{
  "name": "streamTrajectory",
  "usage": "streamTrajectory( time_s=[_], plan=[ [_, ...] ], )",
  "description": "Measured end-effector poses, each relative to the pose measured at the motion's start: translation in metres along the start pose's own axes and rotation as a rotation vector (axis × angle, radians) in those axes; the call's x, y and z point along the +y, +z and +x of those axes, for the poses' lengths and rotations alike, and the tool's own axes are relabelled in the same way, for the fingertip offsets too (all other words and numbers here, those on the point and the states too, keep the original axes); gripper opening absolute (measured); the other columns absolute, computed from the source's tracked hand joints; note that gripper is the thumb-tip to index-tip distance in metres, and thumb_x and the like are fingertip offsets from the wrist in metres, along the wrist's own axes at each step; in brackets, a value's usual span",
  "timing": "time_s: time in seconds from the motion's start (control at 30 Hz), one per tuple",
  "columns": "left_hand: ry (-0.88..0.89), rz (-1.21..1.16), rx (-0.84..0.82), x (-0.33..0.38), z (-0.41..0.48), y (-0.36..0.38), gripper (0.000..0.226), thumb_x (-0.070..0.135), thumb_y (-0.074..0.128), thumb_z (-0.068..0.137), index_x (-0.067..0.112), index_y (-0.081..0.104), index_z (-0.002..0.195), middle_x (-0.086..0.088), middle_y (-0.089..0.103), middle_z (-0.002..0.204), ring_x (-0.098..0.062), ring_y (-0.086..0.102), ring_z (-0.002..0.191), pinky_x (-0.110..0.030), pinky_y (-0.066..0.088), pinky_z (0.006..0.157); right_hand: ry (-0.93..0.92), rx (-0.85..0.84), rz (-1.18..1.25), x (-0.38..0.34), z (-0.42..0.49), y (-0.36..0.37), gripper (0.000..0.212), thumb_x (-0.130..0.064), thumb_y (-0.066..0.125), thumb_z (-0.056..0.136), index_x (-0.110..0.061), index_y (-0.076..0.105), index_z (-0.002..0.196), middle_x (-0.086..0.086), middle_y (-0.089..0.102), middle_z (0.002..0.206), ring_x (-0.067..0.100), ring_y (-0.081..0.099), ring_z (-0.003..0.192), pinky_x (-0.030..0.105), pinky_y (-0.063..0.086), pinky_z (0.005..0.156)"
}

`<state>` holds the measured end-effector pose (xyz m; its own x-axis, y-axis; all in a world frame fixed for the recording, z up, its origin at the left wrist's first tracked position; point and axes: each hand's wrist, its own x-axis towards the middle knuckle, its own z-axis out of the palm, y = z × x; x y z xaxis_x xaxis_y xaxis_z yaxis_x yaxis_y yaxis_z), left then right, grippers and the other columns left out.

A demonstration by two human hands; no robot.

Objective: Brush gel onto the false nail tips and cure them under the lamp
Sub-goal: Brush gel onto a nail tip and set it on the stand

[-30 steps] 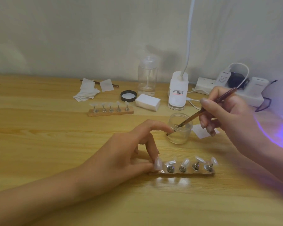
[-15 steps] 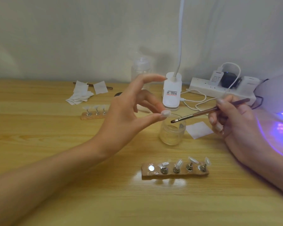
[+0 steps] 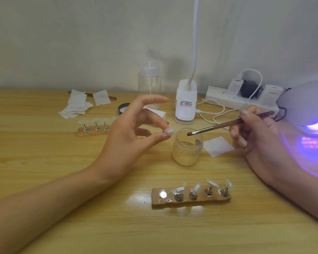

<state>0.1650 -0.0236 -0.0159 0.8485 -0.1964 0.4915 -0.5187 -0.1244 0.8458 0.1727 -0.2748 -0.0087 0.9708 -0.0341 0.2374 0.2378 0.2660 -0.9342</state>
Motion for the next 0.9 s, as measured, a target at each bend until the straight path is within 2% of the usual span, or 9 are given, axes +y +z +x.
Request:
streamTrajectory(
  time_s=[0.17,0.27,0.47,0.63,0.77,0.9],
  plan=[
    [-0.038,-0.014,-0.024,-0.003,0.001,0.001,0.055,0.014,0.079,0.083,0.026,0.055,0.131,0.003,0.072,0.086,-0.017,0.072,0.093,-0.037,0.058,0.074,-0.003,0.010,0.037,-0.001,0.001,-0.001,0.019,-0.024,0.051,0.090,-0.021,0.042,0.074,0.002,0.055,0.053,0.006,0.040,0.039,0.016,0.033,0.040],
    [-0.037,-0.001,-0.037,-0.003,0.001,0.001,0.060,0.008,0.080,0.082,0.025,0.054,0.133,0.002,0.072,0.089,-0.018,0.072,0.092,-0.035,0.055,0.068,-0.019,0.060,0.027,0.000,0.000,-0.003,0.028,-0.016,0.047,0.098,-0.022,0.042,0.071,0.001,0.047,0.052,0.007,0.041,0.040,0.015,0.030,0.039],
    [-0.024,0.019,-0.059,-0.003,0.000,0.002,0.058,0.011,0.079,0.083,0.027,0.054,0.132,0.003,0.073,0.087,-0.018,0.073,0.092,-0.038,0.054,0.067,-0.028,0.167,0.036,0.000,0.002,-0.009,0.034,-0.014,0.042,0.101,-0.022,0.036,0.069,-0.001,0.036,0.051,0.006,0.034,0.038,0.019,0.022,0.038],
    [-0.031,0.021,-0.061,-0.005,0.001,0.002,0.056,0.007,0.079,0.085,0.029,0.055,0.131,0.005,0.072,0.086,-0.016,0.072,0.092,-0.042,0.051,0.065,-0.021,0.133,0.084,-0.002,0.001,-0.006,0.035,-0.017,0.045,0.101,-0.025,0.042,0.067,-0.002,0.043,0.050,0.006,0.032,0.038,0.017,0.025,0.038],
    [-0.037,0.029,-0.067,-0.007,0.001,0.002,0.054,0.008,0.078,0.086,0.029,0.056,0.130,0.006,0.072,0.084,-0.016,0.072,0.091,-0.041,0.052,0.063,-0.023,0.005,0.055,-0.001,-0.001,-0.001,0.019,-0.028,0.051,0.091,-0.024,0.043,0.074,0.000,0.056,0.054,0.006,0.035,0.038,0.014,0.031,0.040],
    [-0.033,0.040,-0.063,-0.007,0.001,0.003,0.053,0.006,0.078,0.086,0.028,0.057,0.130,0.005,0.071,0.083,-0.015,0.071,0.089,-0.041,0.052,0.064,-0.006,-0.044,-0.004,-0.001,0.000,0.002,0.022,-0.032,0.053,0.089,-0.027,0.051,0.068,0.001,0.062,0.058,0.007,0.039,0.041,0.016,0.028,0.042]
  ],
)
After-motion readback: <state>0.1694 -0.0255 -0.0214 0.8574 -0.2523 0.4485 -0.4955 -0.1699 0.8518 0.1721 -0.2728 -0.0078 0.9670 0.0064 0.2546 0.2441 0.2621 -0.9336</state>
